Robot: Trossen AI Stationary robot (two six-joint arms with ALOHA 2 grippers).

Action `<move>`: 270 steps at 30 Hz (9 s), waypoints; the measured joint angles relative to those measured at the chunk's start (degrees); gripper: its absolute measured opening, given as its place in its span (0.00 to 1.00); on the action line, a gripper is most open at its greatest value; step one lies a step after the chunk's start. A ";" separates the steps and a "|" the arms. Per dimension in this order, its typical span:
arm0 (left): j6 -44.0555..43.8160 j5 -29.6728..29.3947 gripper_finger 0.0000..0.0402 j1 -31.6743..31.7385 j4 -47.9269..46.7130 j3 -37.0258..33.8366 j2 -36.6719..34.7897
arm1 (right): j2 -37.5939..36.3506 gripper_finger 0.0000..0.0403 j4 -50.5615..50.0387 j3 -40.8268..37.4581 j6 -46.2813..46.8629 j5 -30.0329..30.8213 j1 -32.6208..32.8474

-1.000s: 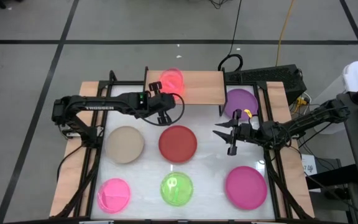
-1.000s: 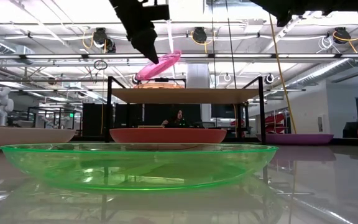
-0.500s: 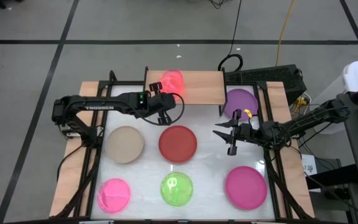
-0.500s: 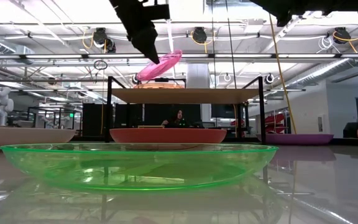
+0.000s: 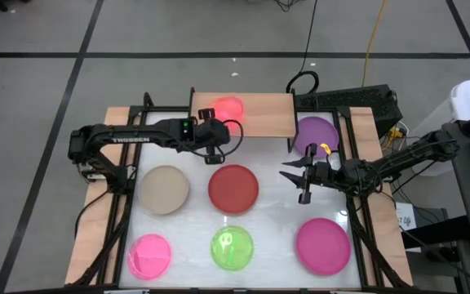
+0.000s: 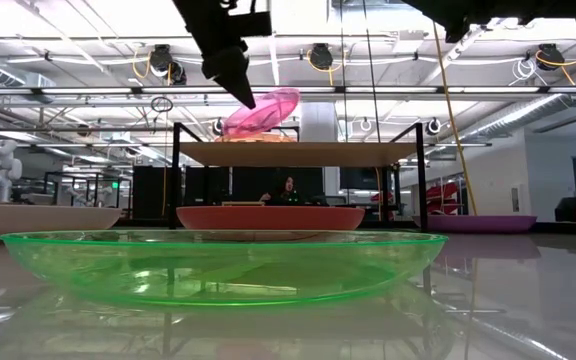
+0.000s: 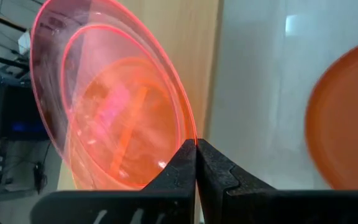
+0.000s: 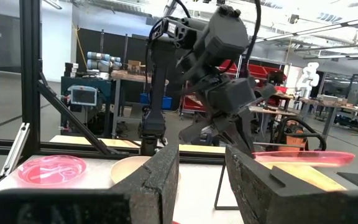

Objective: Place and stack plates onto a shelf
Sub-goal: Stack the top small pink plate on top of the small orange plate on the shelf, then stack the small green plate on top of the small pink plate on the shelf

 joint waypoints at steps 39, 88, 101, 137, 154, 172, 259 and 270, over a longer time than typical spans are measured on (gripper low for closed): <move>-6.92 2.70 0.21 3.07 -2.65 0.62 -3.29 | 0.00 0.28 -0.90 0.00 -0.26 0.00 0.01; -19.26 10.32 0.21 -4.98 31.54 -29.29 -46.56 | 10.14 0.28 -29.26 19.74 -6.08 -0.42 4.52; -19.24 10.29 0.21 -4.98 31.52 -29.29 -46.56 | 33.16 0.28 -27.20 22.75 0.15 -13.81 9.06; -19.24 10.29 0.21 -4.98 31.52 -29.29 -46.56 | 54.18 0.28 -14.30 22.71 -23.97 -14.92 14.40; -19.24 10.29 0.21 -4.96 31.50 -29.29 -46.56 | 56.66 0.28 -11.14 23.28 -24.46 -15.29 14.40; -19.24 10.29 0.21 -4.96 31.52 -29.29 -46.53 | 60.37 0.28 -16.00 27.70 -27.49 -13.65 14.74; -19.24 10.27 0.21 -4.96 31.56 -29.29 -46.56 | 52.94 0.17 -31.41 39.28 19.27 -31.43 4.82; -19.24 10.27 0.21 -4.96 31.54 -29.29 -46.53 | 58.99 0.52 -30.33 39.21 29.91 -31.63 3.00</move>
